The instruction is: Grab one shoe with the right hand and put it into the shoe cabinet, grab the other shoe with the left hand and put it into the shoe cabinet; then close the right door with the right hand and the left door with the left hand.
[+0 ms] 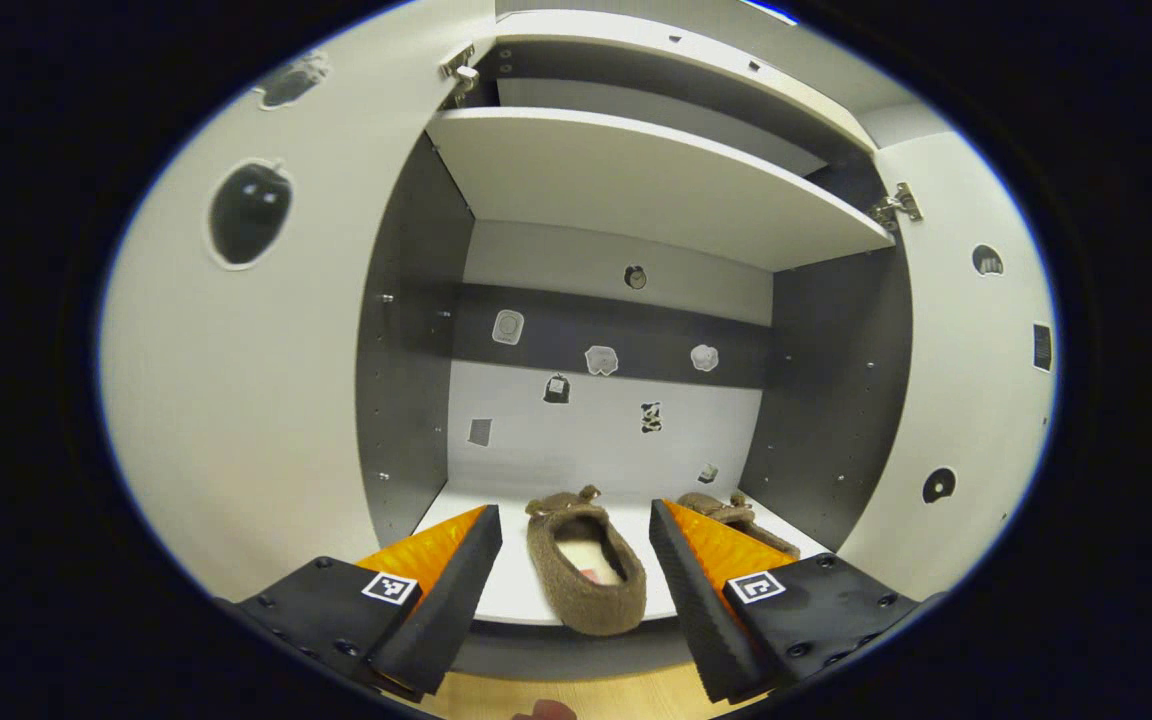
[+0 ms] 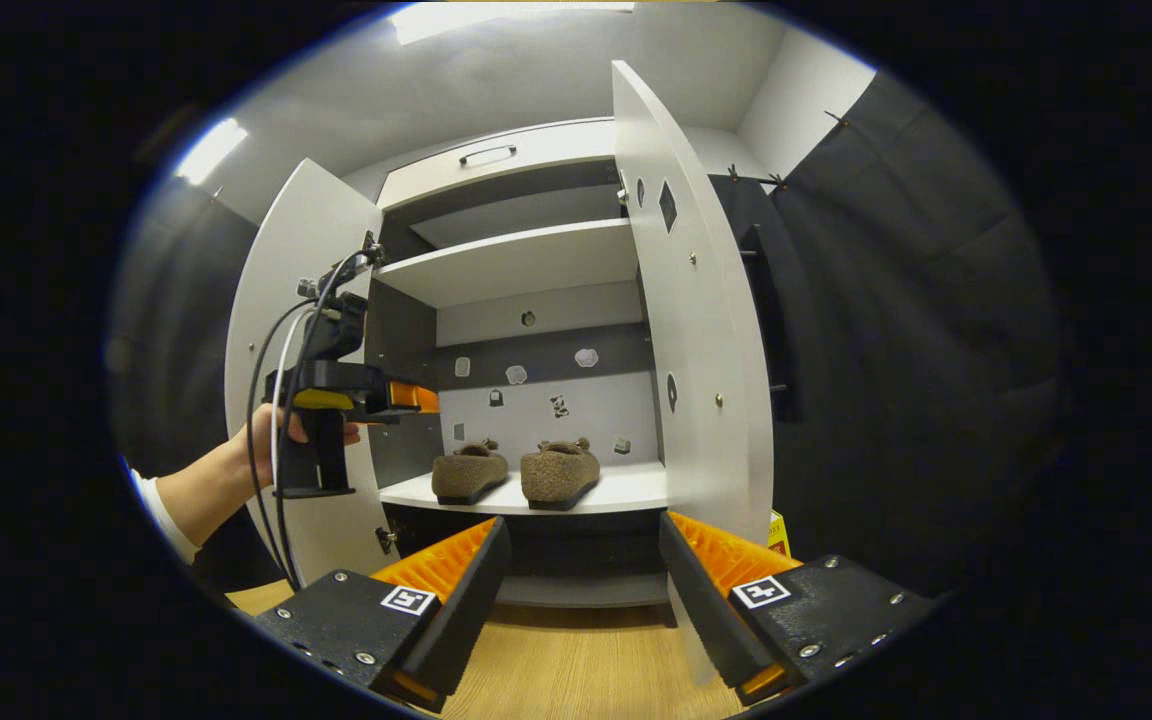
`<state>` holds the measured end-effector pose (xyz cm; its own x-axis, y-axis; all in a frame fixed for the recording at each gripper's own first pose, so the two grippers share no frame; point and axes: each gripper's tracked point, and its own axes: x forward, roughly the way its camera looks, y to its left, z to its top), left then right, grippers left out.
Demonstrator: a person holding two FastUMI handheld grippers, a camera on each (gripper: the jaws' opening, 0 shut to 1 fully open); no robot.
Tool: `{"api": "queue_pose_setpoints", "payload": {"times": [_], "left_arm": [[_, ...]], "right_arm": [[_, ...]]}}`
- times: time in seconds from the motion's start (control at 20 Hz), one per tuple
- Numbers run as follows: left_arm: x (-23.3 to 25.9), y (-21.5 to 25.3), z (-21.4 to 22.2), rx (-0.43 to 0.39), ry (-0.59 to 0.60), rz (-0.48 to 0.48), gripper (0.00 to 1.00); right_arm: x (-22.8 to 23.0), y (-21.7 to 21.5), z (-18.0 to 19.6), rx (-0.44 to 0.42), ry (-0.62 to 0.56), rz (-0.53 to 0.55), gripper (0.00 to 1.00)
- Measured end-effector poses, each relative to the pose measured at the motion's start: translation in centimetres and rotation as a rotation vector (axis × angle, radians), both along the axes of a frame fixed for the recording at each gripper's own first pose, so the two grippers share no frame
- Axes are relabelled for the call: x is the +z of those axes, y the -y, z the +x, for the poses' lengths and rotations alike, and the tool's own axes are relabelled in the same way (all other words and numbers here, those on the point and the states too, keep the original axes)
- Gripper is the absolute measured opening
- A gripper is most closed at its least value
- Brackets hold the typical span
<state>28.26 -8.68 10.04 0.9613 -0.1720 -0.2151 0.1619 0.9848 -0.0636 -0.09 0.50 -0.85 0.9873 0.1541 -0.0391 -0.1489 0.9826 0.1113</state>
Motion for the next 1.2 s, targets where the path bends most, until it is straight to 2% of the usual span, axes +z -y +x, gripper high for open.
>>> {"api": "queue_pose_setpoints", "payload": {"times": [0.05,0.1,0.15,0.3,0.35,0.4,0.6,0.7,0.8,0.9,1.2], "left_arm": [[-0.1,-0.2,-1.4,-0.001,0.018,-0.003,0.97],[-0.3,-0.4,-2.8,-0.003,0.036,0.003,1.00],[-0.4,-0.8,-4.5,0.006,0.057,0.017,0.94],[-1.2,-1.8,-8.7,0.032,0.108,0.047,1.00],[-1.6,-1.9,-10.0,0.035,0.115,0.048,0.96],[-2.2,-2.3,-11.2,0.050,0.118,0.046,0.99],[-4.3,-3.6,-14.7,0.086,0.118,0.036,0.94],[-5.0,-4.1,-16.1,0.103,0.125,0.035,1.00],[-5.7,-4.6,-17.4,0.124,0.123,0.046,0.97],[-6.9,-4.8,-18.4,0.144,0.108,0.048,0.97],[-7.8,-4.8,-19.4,0.125,0.104,0.050,0.96]], "right_arm": [[-0.1,-0.1,0.1,0.005,0.000,0.002,0.92],[-0.2,-0.3,0.2,0.011,-0.001,0.005,0.92],[-0.3,-0.4,0.3,0.016,-0.003,0.009,0.92],[-0.5,-0.8,0.5,0.031,-0.007,0.022,0.92],[-0.5,-0.8,0.5,0.032,-0.007,0.021,0.92],[-0.7,-0.8,0.5,0.033,-0.007,0.020,0.92],[-0.7,-0.6,0.1,0.037,-0.004,0.018,0.92],[-0.1,0.0,-0.4,0.040,0.009,0.019,0.92],[0.5,1.8,-0.7,0.014,0.019,0.019,0.92],[1.3,5.0,-0.9,-0.051,0.030,0.015,0.92],[3.9,13.5,-0.7,-0.211,0.055,0.010,0.92]]}}
